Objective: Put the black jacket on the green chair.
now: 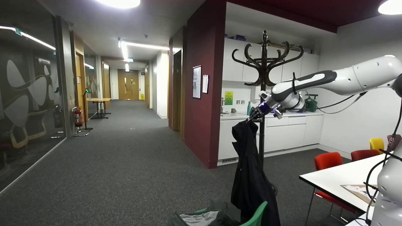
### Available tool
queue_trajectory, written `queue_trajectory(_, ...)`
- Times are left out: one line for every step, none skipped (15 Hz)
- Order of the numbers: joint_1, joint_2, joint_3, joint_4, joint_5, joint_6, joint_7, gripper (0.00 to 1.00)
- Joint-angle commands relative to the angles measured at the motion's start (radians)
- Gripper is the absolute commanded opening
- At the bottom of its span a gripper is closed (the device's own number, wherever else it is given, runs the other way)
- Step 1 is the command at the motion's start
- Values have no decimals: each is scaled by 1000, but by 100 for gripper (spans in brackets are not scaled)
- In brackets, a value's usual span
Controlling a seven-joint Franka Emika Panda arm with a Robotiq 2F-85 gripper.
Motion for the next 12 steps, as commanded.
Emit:
queue_trajectory(62, 61, -18, 100, -41, -2, 35, 1)
queue_trajectory(71, 76, -13, 110, -45, -3, 33, 1)
queue_trajectory(78, 88, -9, 120, -47, -3, 31, 1)
queue_trajectory(85, 100, -3, 129, -53, -5, 33, 1)
queue_trajectory(92, 113, 3, 140, -55, -6, 32, 1)
queue_trajectory(97, 123, 9, 148, -61, -9, 34, 1)
queue_trajectory(104, 132, 17, 157, -64, -10, 33, 1)
queue_trajectory(109, 141, 24, 165, -64, -12, 29, 1)
queue_trajectory(115, 147, 32, 172, -64, -13, 29, 1)
queue_trajectory(120, 155, 41, 178, -60, -14, 25, 1)
queue_trajectory(125, 160, 48, 184, -53, -16, 22, 1)
queue_trajectory(128, 168, 57, 189, -49, -17, 20, 1)
